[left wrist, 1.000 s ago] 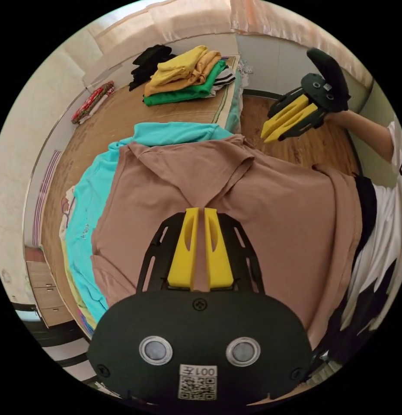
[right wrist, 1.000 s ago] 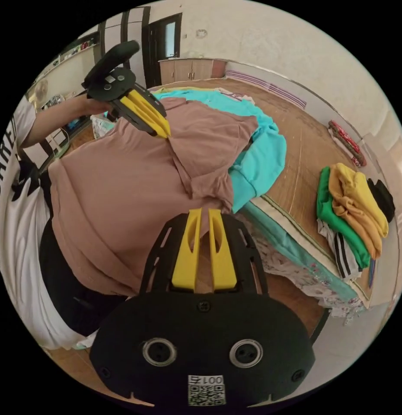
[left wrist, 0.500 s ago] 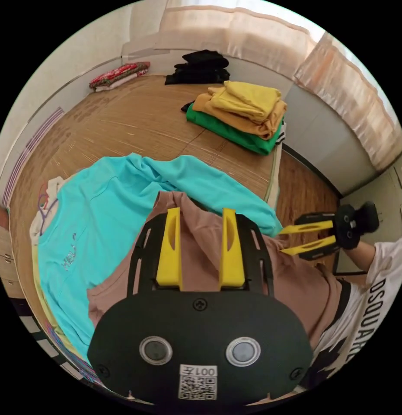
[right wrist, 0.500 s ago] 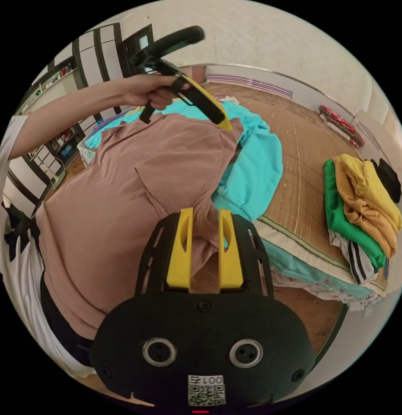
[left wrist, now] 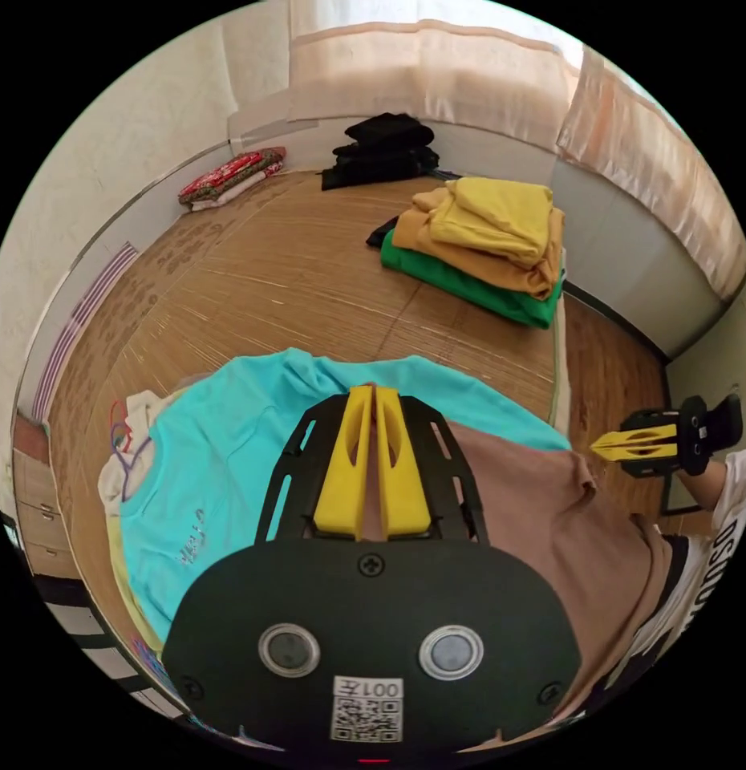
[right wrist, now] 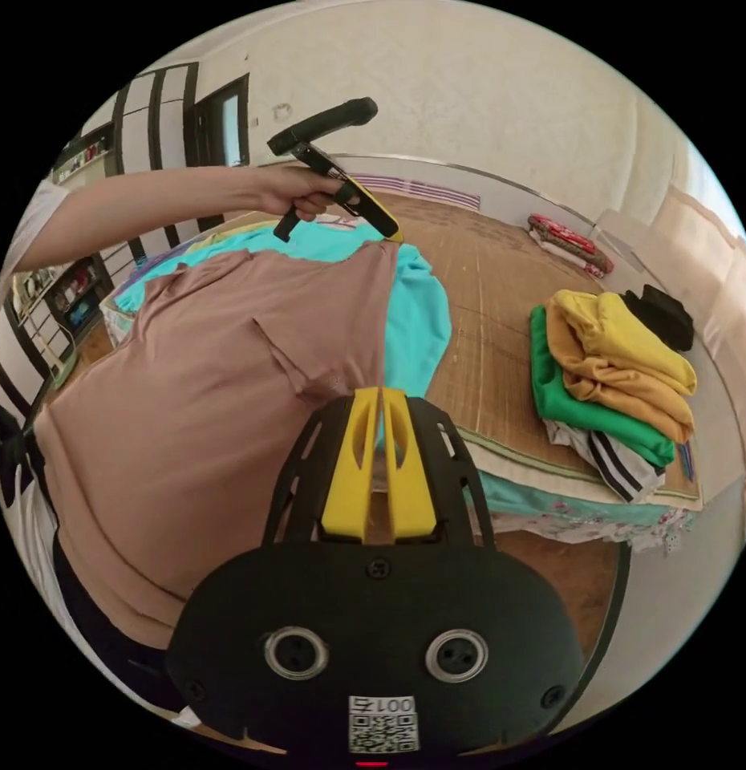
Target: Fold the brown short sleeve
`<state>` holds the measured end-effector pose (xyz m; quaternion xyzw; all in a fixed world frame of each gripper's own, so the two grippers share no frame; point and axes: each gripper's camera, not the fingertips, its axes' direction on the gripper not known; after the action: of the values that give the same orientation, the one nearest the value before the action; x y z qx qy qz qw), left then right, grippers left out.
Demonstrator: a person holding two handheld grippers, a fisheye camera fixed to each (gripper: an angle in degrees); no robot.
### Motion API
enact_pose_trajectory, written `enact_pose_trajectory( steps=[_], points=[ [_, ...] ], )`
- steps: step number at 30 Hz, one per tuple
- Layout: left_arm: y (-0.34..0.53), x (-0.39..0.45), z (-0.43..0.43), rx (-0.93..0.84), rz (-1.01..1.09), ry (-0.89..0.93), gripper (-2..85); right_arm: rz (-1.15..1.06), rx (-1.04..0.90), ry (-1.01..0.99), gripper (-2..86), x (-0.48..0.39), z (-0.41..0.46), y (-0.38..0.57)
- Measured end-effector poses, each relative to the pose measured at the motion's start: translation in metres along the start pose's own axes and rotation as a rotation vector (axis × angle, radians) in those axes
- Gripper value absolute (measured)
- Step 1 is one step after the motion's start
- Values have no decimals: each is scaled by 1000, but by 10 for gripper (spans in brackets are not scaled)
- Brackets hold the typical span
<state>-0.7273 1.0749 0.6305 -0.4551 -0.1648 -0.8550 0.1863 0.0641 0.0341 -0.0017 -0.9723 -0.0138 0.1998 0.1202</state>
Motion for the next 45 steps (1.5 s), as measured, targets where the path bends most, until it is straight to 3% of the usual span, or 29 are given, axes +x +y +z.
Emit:
enact_pose_trajectory(
  steps=[4, 8, 12, 17, 24, 30, 37, 45],
  points=[
    [-7, 0, 26, -60, 4, -12, -8, -6, -57, 73, 8, 1, 10, 5],
    [-2, 8, 45, -137, 0, -32, 5, -2, 1, -26, 25, 3, -1, 7],
    [10, 5, 29, -140, -5, -13, 50, -53, 72, -175, 62, -1, -18, -10],
    [39, -2, -13, -113, -16, -17, 63, -149, 13, -171, 70, -20, -7, -37],
    [116, 94, -50, -113, 258, 205, 79, -162, -59, -76, 34, -54, -8, -32],
    [151, 148, -38, -163, 341, -57, 65, -160, -123, -12, 54, -74, -9, -31],
    [176, 153, -44, -199, 338, -78, -5, -114, -112, 12, 39, -87, -12, -54],
    [220, 135, -85, -53, 229, -73, -9, -54, -41, 87, 13, -102, -30, -57]
  ],
)
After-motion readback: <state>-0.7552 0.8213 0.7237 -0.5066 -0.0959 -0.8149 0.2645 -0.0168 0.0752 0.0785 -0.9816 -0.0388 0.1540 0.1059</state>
